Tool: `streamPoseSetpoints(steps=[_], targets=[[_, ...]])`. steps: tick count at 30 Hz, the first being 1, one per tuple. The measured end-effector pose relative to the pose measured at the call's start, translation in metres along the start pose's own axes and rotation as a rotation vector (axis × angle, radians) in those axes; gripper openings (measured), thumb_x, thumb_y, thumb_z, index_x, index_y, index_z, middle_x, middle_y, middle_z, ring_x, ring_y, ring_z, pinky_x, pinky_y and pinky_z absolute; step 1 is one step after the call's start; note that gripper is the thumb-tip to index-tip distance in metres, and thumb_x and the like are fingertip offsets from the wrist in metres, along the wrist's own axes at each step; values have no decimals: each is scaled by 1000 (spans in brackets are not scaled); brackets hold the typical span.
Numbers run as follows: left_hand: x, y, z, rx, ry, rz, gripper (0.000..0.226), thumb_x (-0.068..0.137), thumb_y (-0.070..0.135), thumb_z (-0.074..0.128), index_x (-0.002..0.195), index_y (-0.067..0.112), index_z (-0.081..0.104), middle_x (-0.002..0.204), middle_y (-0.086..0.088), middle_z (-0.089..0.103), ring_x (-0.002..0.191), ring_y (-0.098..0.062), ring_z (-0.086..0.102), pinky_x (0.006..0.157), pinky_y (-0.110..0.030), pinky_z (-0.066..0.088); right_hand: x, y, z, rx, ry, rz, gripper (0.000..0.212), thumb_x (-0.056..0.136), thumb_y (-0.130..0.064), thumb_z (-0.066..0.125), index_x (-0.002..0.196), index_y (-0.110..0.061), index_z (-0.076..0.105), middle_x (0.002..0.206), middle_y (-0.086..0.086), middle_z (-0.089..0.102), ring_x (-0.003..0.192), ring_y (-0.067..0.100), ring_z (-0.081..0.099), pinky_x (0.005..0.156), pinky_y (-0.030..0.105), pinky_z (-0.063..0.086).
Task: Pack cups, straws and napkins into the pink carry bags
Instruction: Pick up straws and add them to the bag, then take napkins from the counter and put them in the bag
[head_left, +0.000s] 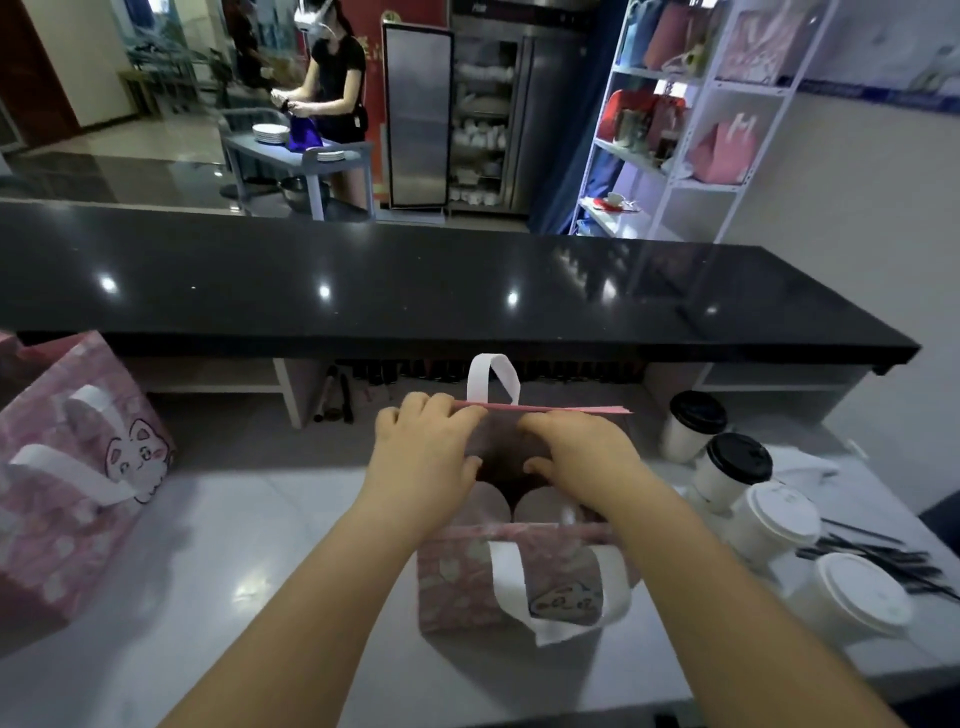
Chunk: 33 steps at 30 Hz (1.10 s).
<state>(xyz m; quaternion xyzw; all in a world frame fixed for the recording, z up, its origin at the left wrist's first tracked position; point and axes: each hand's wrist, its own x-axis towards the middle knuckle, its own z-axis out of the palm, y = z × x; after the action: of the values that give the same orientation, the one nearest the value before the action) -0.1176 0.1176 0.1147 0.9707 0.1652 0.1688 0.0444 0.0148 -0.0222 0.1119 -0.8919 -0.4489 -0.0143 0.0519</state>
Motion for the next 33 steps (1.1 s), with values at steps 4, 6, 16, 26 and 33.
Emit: streamPoseSetpoints(steps=[4, 6, 16, 26, 33], targets=[[6, 19, -9, -35, 6, 21, 40, 91, 36, 52, 131, 33, 49, 120, 5, 52, 116, -21, 42, 94, -37, 33, -28, -2, -23, 100, 90, 61, 35, 85, -33, 68, 118, -31, 59, 114, -7, 67, 105, 18, 60, 82, 33, 49], [9, 34, -11, -49, 25, 24, 36, 91, 33, 53, 127, 30, 54, 118, 3, 52, 113, -22, 44, 92, -37, 35, -43, 4, -33, 89, 136, 75, 34, 86, -34, 66, 120, -30, 60, 116, -7, 66, 109, 18, 57, 87, 35, 48], [16, 158, 11, -91, -16, 162, 35, 93, 35, 50, 127, 28, 53, 124, 3, 52, 117, -21, 46, 97, -40, 35, -127, 88, -45, 67, 274, 183, 36, 88, -35, 66, 122, -25, 62, 116, -6, 65, 109, 18, 54, 89, 31, 44], [-2, 369, 79, -227, -139, 218, 37, 89, 34, 52, 126, 30, 55, 122, 3, 54, 114, -23, 46, 89, -38, 33, -276, 249, -33, 88, 214, 363, 30, 86, -33, 67, 116, -30, 63, 110, -11, 64, 107, 16, 50, 81, 29, 41], [-19, 469, 131, -273, -278, 143, 37, 87, 32, 53, 124, 29, 57, 123, 3, 58, 118, -24, 47, 92, -39, 37, -346, 338, -1, 184, 174, 439, 31, 86, -32, 68, 116, -25, 65, 119, -9, 64, 115, 17, 49, 92, 33, 43]])
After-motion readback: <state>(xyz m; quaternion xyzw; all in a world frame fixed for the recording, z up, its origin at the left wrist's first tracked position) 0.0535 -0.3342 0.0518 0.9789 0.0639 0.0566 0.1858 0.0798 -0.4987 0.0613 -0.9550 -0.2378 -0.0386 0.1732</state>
